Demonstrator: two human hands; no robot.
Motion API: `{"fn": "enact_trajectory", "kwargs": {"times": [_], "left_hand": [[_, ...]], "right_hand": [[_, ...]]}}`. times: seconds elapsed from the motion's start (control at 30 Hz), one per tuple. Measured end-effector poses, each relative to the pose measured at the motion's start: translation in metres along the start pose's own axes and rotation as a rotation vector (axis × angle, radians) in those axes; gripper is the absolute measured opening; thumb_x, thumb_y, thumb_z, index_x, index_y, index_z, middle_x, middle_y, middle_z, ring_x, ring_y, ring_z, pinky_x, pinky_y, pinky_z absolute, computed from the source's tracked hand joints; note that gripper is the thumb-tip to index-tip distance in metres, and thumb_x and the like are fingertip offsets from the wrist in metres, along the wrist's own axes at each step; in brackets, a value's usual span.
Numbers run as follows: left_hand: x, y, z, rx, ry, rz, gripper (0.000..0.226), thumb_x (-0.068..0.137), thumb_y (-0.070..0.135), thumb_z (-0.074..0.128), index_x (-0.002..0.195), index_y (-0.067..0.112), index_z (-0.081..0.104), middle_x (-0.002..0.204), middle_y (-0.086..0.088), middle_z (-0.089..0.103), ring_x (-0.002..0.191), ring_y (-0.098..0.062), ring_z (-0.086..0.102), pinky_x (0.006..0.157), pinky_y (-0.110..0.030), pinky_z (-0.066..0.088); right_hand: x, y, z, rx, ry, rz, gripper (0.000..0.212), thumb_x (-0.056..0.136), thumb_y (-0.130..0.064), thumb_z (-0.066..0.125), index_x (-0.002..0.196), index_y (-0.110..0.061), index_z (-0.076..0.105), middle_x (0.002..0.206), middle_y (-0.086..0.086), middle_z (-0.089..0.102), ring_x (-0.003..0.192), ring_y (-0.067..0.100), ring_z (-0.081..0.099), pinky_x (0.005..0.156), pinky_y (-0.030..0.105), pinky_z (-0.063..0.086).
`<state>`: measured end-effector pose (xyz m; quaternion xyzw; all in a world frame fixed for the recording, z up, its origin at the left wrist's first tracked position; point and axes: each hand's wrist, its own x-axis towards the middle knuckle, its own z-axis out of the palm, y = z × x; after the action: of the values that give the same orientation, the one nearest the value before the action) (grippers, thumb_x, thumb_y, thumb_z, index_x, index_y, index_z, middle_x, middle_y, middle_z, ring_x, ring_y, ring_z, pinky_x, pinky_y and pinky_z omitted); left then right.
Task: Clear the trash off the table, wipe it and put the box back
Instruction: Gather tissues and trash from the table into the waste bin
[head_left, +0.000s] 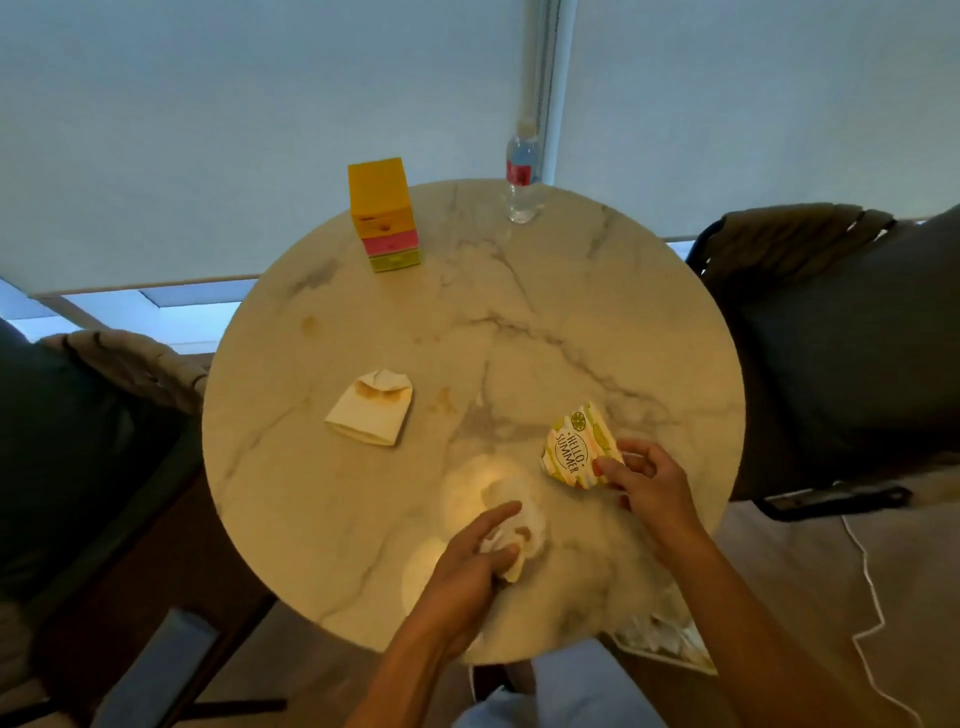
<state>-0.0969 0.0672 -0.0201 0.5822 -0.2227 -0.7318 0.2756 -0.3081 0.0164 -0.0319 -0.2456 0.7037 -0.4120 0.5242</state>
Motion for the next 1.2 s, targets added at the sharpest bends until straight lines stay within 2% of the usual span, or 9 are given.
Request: {"fn": "enact_trajectory", "kwargs": {"times": [0.23,0.37,0.47,0.63,0.8,0.9,0.97,1.07,1.2], "left_hand": [[-0.020,-0.051,0.058,0.060,-0.108,-0.092,0.021,0.091,-0.001,0.055,0.101,0.009,0.071,0.090,-0.016,0.072,0.079,-0.021,0.069,0.071,-0.029,0.053],[-0.020,-0.087,0.098,0.133,-0.115,-0.082,0.021,0.085,0.001,0.065,0.091,0.018,0.074,0.090,-0.017,0.072,0.083,-0.026,0.068,0.073,-0.036,0.054],[-0.014,-0.118,0.133,0.253,-0.111,-0.106,0.023,0.083,0.003,0.069,0.080,0.025,0.075,0.089,-0.010,0.073,0.086,-0.023,0.069,0.078,-0.038,0.057],[0.000,-0.162,0.192,0.350,-0.127,-0.099,0.002,0.084,0.008,0.069,0.085,0.009,0.069,0.075,-0.001,0.072,0.074,-0.010,0.068,0.069,-0.025,0.055],[0.073,-0.236,0.224,0.376,0.088,-0.142,0.018,0.080,0.023,0.075,0.092,0.014,0.065,0.087,-0.009,0.069,0.084,-0.023,0.066,0.070,-0.034,0.053],[0.134,-0.281,0.235,0.379,0.220,-0.157,0.016,0.081,0.024,0.075,0.085,0.018,0.060,0.085,-0.006,0.066,0.082,-0.022,0.064,0.070,-0.037,0.054],[0.176,-0.308,0.235,0.494,0.268,-0.166,0.021,0.081,0.027,0.074,0.078,0.020,0.054,0.081,-0.005,0.062,0.080,-0.023,0.062,0.072,-0.037,0.052],[0.231,-0.341,0.229,0.687,0.250,-0.116,0.029,0.081,0.030,0.074,0.073,0.021,0.047,0.074,-0.004,0.059,0.074,-0.020,0.059,0.059,-0.026,0.043],[0.285,-0.380,0.216,0.752,0.245,-0.083,0.038,0.079,0.022,0.075,0.066,0.020,0.040,0.065,-0.003,0.049,0.065,-0.019,0.052,0.057,-0.030,0.040]], "right_hand": [[-0.033,0.040,-0.073,0.072,0.121,0.100,0.045,0.081,-0.014,0.074,0.121,-0.021,0.055,0.108,0.002,0.067,0.096,0.021,0.065,0.070,0.032,0.050],[-0.041,0.063,-0.135,0.060,0.144,0.111,0.034,0.083,-0.014,0.072,0.111,-0.028,0.061,0.110,0.003,0.068,0.096,0.023,0.067,0.077,0.041,0.056],[-0.045,0.081,-0.180,0.058,0.164,0.132,0.026,0.085,-0.010,0.069,0.103,-0.028,0.062,0.105,0.003,0.070,0.089,0.018,0.068,0.064,0.028,0.052],[-0.022,0.138,-0.249,0.042,0.162,0.183,0.032,0.086,-0.007,0.067,0.115,-0.015,0.059,0.104,0.003,0.066,0.081,0.010,0.064,0.053,0.015,0.047],[0.032,0.238,-0.288,-0.122,0.181,0.215,0.038,0.081,-0.006,0.072,0.117,-0.009,0.061,0.109,0.008,0.065,0.094,0.022,0.063,0.074,0.026,0.052],[0.070,0.305,-0.296,-0.231,0.167,0.216,0.040,0.077,0.006,0.071,0.114,-0.001,0.059,0.109,0.013,0.062,0.098,0.030,0.060,0.066,0.012,0.047],[0.094,0.348,-0.298,-0.298,0.141,0.180,0.043,0.076,0.000,0.074,0.110,-0.022,0.058,0.108,0.007,0.059,0.103,0.035,0.061,0.071,0.017,0.050],[0.130,0.420,-0.306,-0.454,0.012,0.096,0.039,0.075,-0.037,0.069,0.106,-0.052,0.052,0.113,-0.004,0.061,0.100,0.020,0.063,0.081,0.040,0.056],[0.149,0.417,-0.295,-0.647,-0.096,0.032,0.039,0.083,-0.021,0.068,0.120,-0.031,0.057,0.111,-0.012,0.056,0.097,0.012,0.058,0.082,0.033,0.052]]}}
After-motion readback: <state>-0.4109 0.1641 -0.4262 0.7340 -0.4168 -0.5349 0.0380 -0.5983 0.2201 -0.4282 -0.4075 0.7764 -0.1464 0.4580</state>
